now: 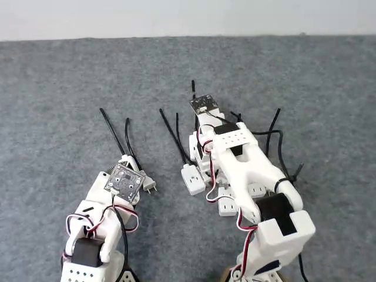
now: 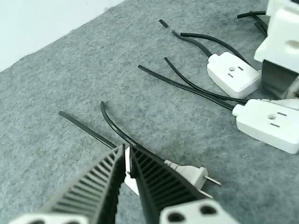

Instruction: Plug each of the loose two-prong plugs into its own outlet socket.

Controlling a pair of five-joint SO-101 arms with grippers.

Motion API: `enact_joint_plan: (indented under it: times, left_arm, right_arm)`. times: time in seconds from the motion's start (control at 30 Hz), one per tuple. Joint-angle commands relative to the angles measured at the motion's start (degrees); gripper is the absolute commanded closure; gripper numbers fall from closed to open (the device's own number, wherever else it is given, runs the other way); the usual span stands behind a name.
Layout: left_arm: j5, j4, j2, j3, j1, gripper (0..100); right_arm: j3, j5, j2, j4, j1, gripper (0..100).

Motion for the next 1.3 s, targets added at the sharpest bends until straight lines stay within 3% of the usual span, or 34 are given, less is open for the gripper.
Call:
enact_joint_plan:
  times: [0.0,0.3,0.57,0.77,0.93,1.27]
  left_arm:
    - [0.6,-1.9,-1.0,-0.7,0.1,98]
    - [0.6,-2.0,-1.0,-0.6,0.1,98]
    - [0.5,-2.0,-1.0,-0.6,0.1,98]
    - [0.6,-2.0,-1.0,-0.6,0.1,98]
    - [0.6,-2.7,-1.0,-1.5,0.5,98]
    - [1.8,-9.8,-0.7,-13.2,9.1,98]
  right_arm:
    - [-0.4,2.9,-0.3,0.1,-0.9,99.1]
    - [-1.6,3.6,-1.7,0.7,0.9,99.1]
    - [-9.5,3.6,-16.3,11.6,7.7,99.1]
    - [-9.6,3.8,-25.1,12.6,6.5,99.1]
    - [-9.7,9.6,-29.9,12.5,2.7,99.1]
    - [-24.3,10.9,-39.5,9.7,-0.9,99.1]
